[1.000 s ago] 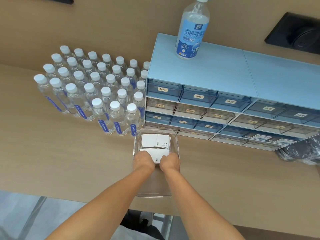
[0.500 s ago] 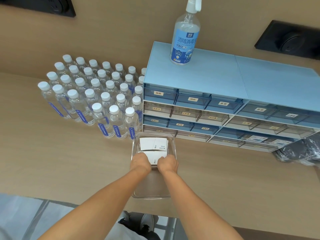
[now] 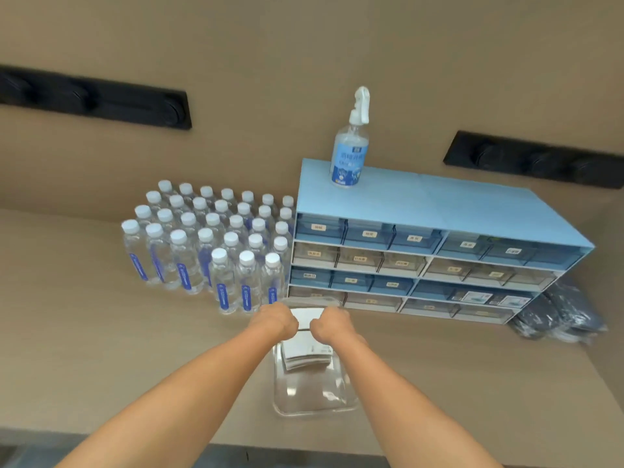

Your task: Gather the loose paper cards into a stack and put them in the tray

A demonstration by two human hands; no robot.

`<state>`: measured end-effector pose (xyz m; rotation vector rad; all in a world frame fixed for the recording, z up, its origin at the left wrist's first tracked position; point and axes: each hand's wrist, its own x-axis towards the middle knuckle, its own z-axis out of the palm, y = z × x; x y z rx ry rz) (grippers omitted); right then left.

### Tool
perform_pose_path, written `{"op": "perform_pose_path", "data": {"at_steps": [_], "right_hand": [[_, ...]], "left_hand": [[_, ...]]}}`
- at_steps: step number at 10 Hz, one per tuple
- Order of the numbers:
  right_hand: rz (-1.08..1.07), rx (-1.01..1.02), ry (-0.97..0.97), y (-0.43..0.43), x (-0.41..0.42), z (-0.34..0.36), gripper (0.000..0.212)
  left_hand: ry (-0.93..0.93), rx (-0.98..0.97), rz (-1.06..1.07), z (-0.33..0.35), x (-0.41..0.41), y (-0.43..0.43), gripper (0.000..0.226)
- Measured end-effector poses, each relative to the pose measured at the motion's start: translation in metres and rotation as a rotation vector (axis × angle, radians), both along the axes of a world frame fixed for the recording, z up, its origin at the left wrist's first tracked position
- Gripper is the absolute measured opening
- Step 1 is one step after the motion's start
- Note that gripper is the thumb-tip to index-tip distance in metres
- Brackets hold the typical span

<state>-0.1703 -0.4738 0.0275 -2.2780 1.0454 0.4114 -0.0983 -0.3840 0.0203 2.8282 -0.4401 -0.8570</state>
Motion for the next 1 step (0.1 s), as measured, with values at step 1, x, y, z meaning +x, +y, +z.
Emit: {"op": "perform_pose_path", "data": {"at_steps": [1], "right_hand": [[0.086, -0.02, 0.037, 0.0262, 0.0123, 0.0308, 0.034]], "left_hand": [[-0.059, 0.006, -0.074, 0.0177, 0.019, 0.035, 0.043]]}}
